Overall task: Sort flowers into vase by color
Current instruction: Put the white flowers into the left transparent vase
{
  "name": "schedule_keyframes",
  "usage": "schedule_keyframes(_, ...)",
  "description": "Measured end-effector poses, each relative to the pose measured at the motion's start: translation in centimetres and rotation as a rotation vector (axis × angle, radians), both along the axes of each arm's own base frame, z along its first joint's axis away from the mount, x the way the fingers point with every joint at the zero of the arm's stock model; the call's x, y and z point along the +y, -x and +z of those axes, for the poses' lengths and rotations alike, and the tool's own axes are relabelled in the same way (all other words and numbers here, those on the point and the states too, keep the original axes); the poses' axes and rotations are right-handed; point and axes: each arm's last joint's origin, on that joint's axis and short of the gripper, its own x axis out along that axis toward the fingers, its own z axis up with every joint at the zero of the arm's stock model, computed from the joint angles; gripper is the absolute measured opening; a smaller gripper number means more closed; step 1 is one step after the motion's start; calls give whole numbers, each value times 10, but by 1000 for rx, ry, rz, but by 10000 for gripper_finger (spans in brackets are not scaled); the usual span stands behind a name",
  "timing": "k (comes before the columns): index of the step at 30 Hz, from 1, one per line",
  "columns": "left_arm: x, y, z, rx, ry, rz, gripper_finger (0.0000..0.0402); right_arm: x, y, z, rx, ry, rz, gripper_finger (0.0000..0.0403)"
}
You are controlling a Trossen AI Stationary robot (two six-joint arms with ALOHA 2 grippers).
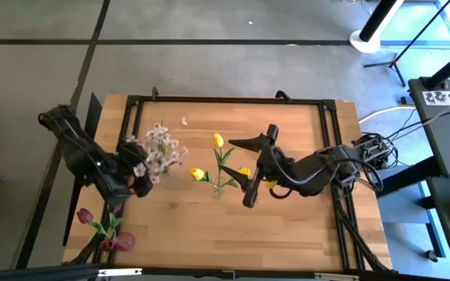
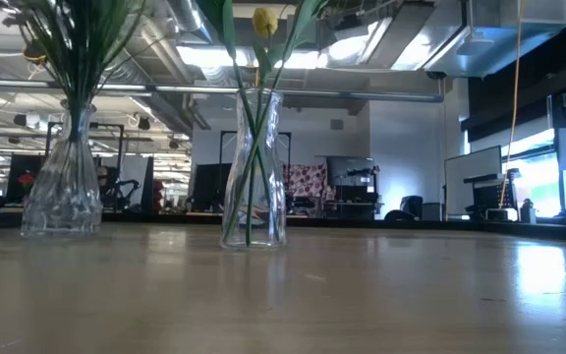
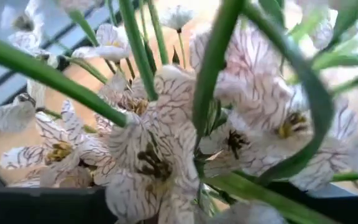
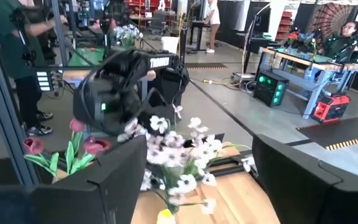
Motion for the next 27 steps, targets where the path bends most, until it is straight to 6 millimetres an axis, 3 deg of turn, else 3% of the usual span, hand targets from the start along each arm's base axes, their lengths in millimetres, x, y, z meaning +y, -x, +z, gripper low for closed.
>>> schedule_keyframes(8,2,10,11,10,61,-213,184,0,1,-7,53,-8,-1,292)
schedule_keyframes(15,8,13,14,43,43,-230,184,0,2,-11,83,-24,7,292)
schedule_keyframes(27,12,21,48,33,110,-385,184,-4,1,-14,114,-26,9,292)
